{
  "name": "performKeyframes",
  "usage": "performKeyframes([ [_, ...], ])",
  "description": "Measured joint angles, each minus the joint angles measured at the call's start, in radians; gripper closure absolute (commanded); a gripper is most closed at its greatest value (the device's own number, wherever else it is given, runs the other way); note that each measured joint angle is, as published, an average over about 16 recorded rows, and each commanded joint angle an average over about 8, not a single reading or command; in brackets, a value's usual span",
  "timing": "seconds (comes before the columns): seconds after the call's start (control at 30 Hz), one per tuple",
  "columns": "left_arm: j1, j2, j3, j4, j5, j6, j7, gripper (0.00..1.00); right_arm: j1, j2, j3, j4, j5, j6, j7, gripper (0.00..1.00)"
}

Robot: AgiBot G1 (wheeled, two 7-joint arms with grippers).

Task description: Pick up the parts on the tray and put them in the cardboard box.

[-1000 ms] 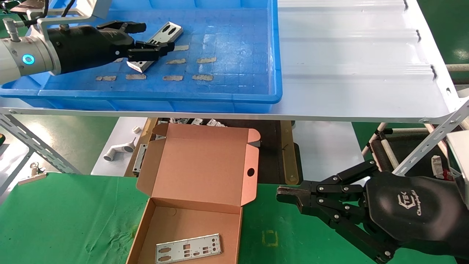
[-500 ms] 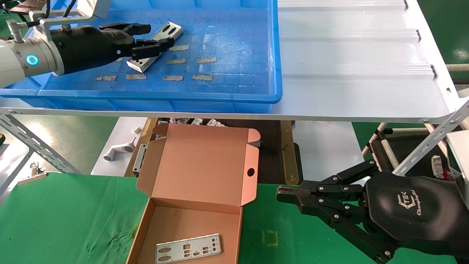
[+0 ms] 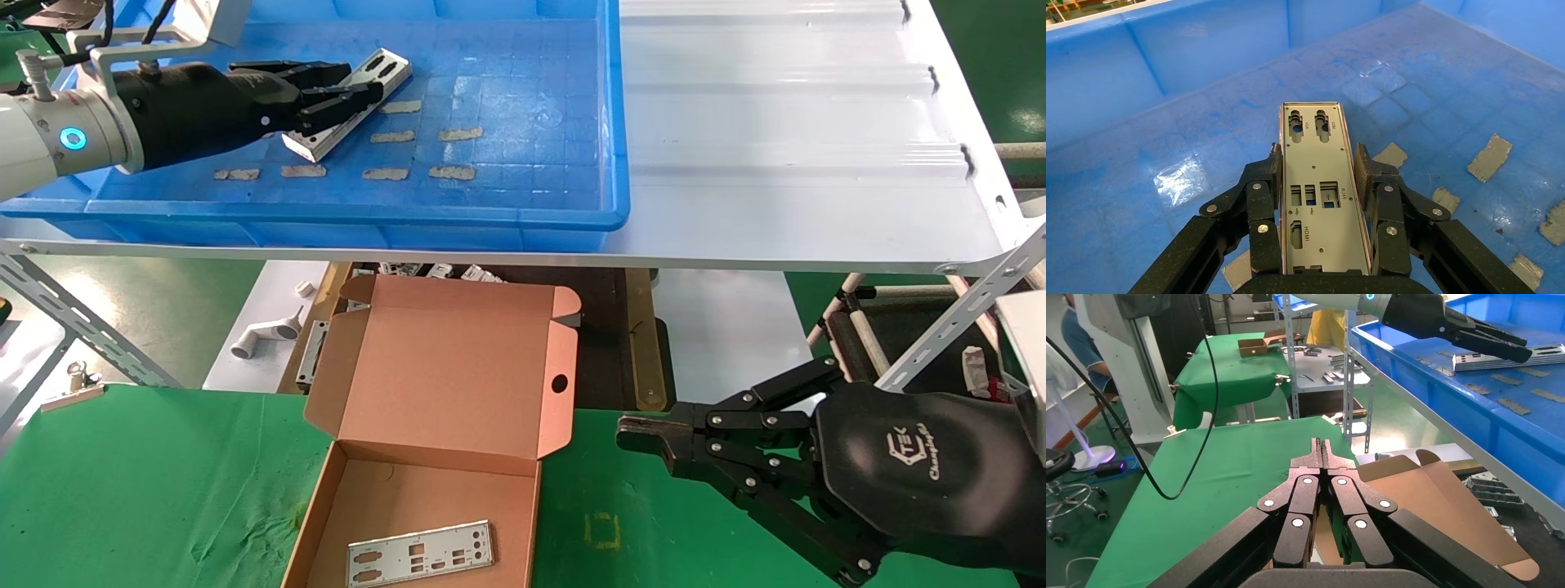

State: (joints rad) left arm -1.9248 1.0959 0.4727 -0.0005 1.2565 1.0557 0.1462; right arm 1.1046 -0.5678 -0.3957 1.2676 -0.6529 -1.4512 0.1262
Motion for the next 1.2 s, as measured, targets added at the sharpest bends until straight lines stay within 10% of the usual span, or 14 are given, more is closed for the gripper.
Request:
performKeyframes([
  [0.63,-0.021,-0.025,-0.019,-0.022,-0.028,0.053,0.024,1.00,0.000,0.000,0.000,0.000,0.000,0.000,0.000,1.00],
  [1.2,-0.079,-0.118,-0.016,-0.125,-0.051,0.442,0.042,1.00,0.000,0.000,0.000,0.000,0.000,0.000,0.000,1.00],
])
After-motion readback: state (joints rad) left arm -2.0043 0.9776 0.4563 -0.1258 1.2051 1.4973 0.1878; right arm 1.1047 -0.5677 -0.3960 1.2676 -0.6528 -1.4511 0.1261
